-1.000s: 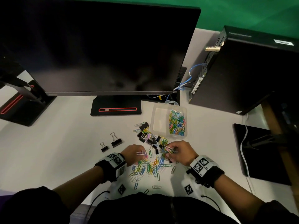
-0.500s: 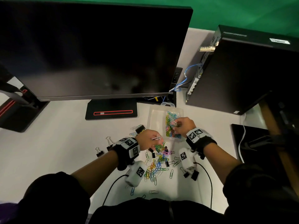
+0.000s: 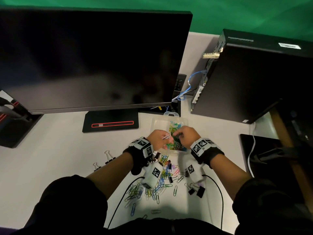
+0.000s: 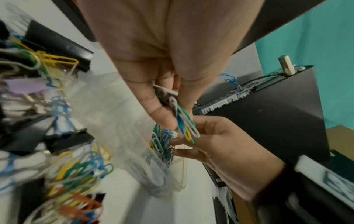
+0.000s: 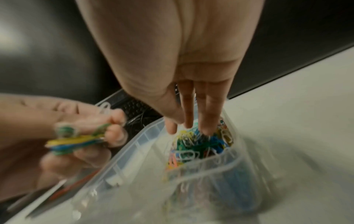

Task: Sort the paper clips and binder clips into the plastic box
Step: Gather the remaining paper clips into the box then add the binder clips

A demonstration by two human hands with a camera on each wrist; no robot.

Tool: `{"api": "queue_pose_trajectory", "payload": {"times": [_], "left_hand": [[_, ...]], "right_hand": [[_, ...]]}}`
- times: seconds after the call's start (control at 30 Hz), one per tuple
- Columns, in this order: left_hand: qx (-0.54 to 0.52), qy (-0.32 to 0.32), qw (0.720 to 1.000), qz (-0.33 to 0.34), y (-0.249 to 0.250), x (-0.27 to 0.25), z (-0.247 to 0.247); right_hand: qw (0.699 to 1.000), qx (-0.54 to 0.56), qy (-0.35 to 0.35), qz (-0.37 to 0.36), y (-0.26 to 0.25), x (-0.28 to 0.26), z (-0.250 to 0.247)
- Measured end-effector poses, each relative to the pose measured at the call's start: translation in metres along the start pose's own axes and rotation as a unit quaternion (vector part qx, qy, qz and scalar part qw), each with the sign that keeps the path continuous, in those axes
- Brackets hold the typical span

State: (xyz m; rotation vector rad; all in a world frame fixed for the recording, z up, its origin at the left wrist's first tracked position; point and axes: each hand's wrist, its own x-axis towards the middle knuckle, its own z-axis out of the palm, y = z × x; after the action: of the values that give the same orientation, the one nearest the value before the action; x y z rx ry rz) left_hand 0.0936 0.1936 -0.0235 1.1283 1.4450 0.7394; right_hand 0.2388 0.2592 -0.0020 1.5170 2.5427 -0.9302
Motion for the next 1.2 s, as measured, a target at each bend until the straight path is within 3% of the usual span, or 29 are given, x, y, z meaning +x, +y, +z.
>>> {"api": "queue_pose_trajectory", "payload": {"times": [0.07,0.13,0.23,0.3,0.43,0.57,0.67,0.73,0.83,0.97,1.07,1.2], "left_hand": [[-0.043,0.023,0.999,-0.024,0.005,0.011,0.001],[-0.096,0.046,0.993,-0.044,0.012,0.021,0.007],[-0.135,0.073,0.986,-0.067,0.018,0.034,0.016],[-0.200,0.074,0.973,-0.092,0.018,0.040,0.022],[-0.214,0.082,0.968,-0.099,0.013,0.044,0.031],[-0.121,0.095,0.986,-0.057,0.017,0.033,0.028],[-0.025,0.081,0.996,0.012,0.022,0.015,0.016],[0.011,0.071,0.997,0.035,0.021,0.001,0.008],[0.051,0.075,0.996,0.004,0.011,-0.025,-0.007],[0.137,0.064,0.988,-0.028,-0.004,-0.064,-0.026],[0.241,0.032,0.970,-0.030,-0.022,-0.088,-0.033],[0.331,-0.010,0.943,-0.021,-0.048,-0.107,-0.030]], "right_hand": [[0.994,0.047,0.094,0.029,0.008,-0.003,-0.004],[0.985,0.070,0.142,0.072,0.017,-0.006,-0.004],[0.982,0.093,0.103,0.127,0.026,-0.014,0.004],[0.983,0.105,0.083,0.123,0.029,-0.020,0.010],[0.984,0.118,0.086,0.099,0.029,-0.028,0.016],[0.985,0.101,0.117,0.082,0.029,-0.029,0.017],[0.990,0.006,0.140,0.025,0.025,-0.031,0.018],[0.991,-0.053,0.119,-0.018,0.021,-0.032,0.017],[0.989,-0.130,0.055,-0.050,0.016,-0.028,0.018],[0.978,-0.209,-0.010,-0.017,0.011,-0.020,0.015],[0.982,-0.190,0.009,-0.007,0.008,-0.021,0.015],[0.990,-0.033,0.127,-0.057,0.003,-0.044,0.026]]}}
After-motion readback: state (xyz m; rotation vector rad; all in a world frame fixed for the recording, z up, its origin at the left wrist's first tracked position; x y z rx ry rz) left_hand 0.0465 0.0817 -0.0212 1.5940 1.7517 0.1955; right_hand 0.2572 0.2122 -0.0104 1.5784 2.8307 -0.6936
